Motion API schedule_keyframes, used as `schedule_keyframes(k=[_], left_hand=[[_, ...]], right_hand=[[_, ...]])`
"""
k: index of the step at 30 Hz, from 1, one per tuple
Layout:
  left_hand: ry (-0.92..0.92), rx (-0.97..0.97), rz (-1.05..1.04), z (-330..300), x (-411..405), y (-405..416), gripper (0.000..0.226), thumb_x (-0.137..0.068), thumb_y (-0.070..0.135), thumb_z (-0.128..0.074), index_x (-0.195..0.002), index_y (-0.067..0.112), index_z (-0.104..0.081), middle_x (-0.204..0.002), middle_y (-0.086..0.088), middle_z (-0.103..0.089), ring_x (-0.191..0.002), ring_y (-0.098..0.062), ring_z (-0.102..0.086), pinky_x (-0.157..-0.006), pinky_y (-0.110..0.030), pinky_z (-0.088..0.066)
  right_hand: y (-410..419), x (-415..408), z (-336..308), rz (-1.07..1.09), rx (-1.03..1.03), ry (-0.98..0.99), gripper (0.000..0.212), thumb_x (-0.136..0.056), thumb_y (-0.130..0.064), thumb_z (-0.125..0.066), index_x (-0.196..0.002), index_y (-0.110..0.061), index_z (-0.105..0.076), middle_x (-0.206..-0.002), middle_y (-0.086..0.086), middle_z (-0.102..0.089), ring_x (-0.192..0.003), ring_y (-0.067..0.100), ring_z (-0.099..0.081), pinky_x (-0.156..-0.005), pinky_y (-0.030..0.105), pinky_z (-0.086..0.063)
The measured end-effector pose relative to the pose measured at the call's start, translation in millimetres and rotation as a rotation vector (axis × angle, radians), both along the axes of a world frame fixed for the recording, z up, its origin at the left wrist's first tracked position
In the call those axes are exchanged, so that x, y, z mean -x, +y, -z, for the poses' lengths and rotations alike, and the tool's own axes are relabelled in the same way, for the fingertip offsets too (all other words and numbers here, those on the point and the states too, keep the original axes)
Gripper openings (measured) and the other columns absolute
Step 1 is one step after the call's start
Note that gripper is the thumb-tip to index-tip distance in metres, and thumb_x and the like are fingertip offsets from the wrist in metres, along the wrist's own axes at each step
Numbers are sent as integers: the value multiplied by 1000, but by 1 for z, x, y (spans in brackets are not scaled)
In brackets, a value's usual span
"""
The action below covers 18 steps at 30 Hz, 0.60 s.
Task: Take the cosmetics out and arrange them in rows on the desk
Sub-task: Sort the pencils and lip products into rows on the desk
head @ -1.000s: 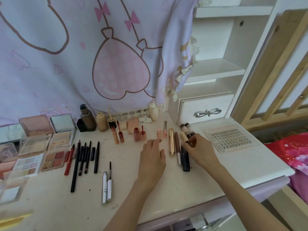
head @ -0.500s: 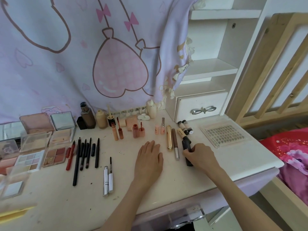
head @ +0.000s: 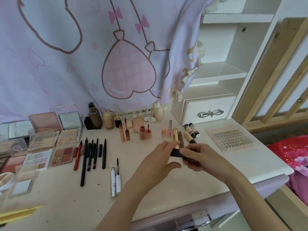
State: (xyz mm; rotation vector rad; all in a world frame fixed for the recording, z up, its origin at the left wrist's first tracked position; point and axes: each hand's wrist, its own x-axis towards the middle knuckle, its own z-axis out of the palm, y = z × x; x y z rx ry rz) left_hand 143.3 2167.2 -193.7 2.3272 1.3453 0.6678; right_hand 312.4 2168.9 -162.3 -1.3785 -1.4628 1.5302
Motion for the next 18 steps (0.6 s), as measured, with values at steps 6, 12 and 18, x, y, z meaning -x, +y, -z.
schedule_keyframes(k=[6, 12, 18], left_hand=[[149, 95, -28, -25, 25, -13, 28, -93, 39, -46, -115, 22, -44, -109, 7, -51, -90, -7, -50, -78, -20, -43], [159, 245, -63, -29, 43, -23, 25, -92, 44, -47, -97, 24, -33, -97, 7, -52, -80, -8, -50, -63, -18, -38], [100, 339, -66, -27, 60, -21, 19, -96, 37, -43, -98, 23, -32, -88, 5, -53, -74, -11, -50, -64, -25, -40]], right_hand=[[0, 25, -5, -195, -94, -204, 19, -89, -29, -60, -82, -11, -63, -57, -2, -54, -45, 9, -39, -45, 16, -30], [8, 50, -4, -501, -155, -477, 24, -95, -32, -46, -80, -17, -57, -58, -14, -57, -49, 1, -45, -52, 16, -36], [14, 64, 6, -494, -276, -482, 23, -93, -34, -50, -73, -22, -54, -60, -11, -51, -50, 1, -43, -58, 22, -36]])
